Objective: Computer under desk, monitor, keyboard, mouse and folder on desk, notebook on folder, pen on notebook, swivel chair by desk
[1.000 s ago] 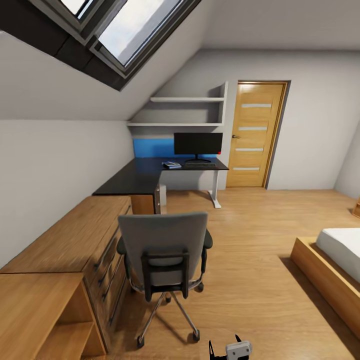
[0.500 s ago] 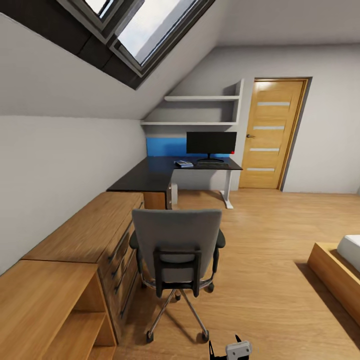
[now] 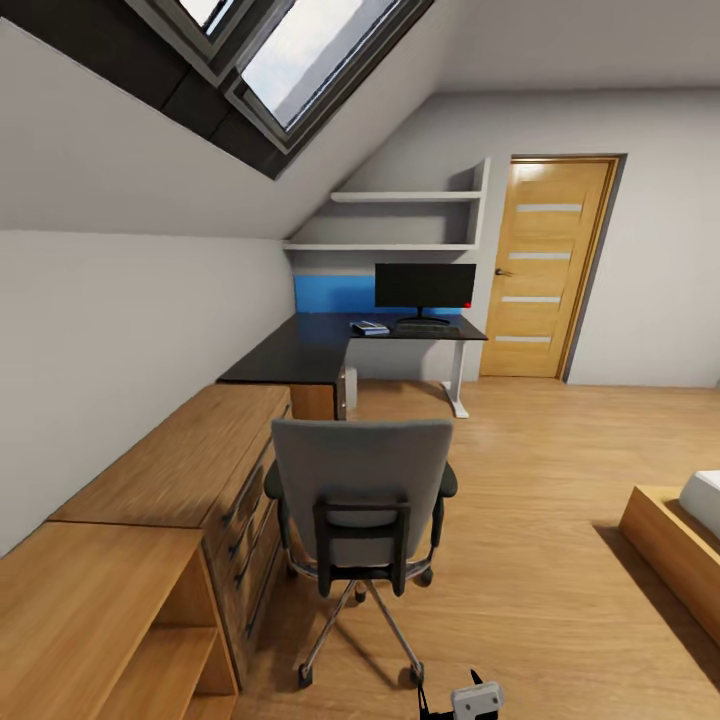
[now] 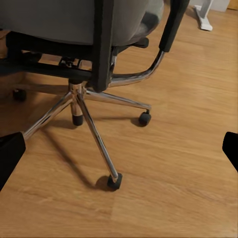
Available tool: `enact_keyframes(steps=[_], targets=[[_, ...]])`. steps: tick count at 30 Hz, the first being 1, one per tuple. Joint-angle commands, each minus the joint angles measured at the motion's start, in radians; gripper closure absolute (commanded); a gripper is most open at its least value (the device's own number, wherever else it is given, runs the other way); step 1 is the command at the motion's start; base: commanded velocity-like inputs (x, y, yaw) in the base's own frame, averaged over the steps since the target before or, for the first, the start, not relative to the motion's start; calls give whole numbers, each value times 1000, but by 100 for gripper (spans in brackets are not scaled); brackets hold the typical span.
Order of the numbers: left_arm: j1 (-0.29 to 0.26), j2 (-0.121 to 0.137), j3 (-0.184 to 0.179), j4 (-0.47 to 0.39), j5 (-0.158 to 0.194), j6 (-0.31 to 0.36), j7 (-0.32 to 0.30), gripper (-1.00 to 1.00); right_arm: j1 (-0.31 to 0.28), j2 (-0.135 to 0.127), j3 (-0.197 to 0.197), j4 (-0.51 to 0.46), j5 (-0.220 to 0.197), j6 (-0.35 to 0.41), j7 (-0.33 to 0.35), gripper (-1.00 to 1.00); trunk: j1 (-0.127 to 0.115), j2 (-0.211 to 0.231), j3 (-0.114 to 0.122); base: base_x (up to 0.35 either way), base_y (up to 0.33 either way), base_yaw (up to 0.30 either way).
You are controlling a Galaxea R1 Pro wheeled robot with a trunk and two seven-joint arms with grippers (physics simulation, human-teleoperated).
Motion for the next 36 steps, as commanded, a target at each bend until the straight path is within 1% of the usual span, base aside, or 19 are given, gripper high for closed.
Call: enact_keyframes(steps=[1, 16, 22, 29, 36], targets=[[-1, 1, -8, 0, 4, -4, 8, -100, -1, 0, 9, 1, -4, -2, -6, -100, 0, -1, -1, 17, 39, 0], [-1, 1, -9, 0, 4, -4, 8, -100, -1, 0, 9, 1, -4, -5, -6, -100, 0, -1, -1, 2, 6, 0], [-1, -2, -10, -2, 5, -4, 8, -100, -1, 0, 5, 1, -4, -3, -6, -100, 23, -43, -20, 0, 0, 0], [-1, -23, -10, -3, 4, -2, 11, -100, -1, 0, 7, 0, -4, -7, -6, -100, 50, -92, -42, 0, 0, 0], [-1, -30, -9, -7, 5, 1, 13, -100, -1, 0, 7, 0, -4, -9, -6, -100, 77, -141, -64, 0, 0, 0]])
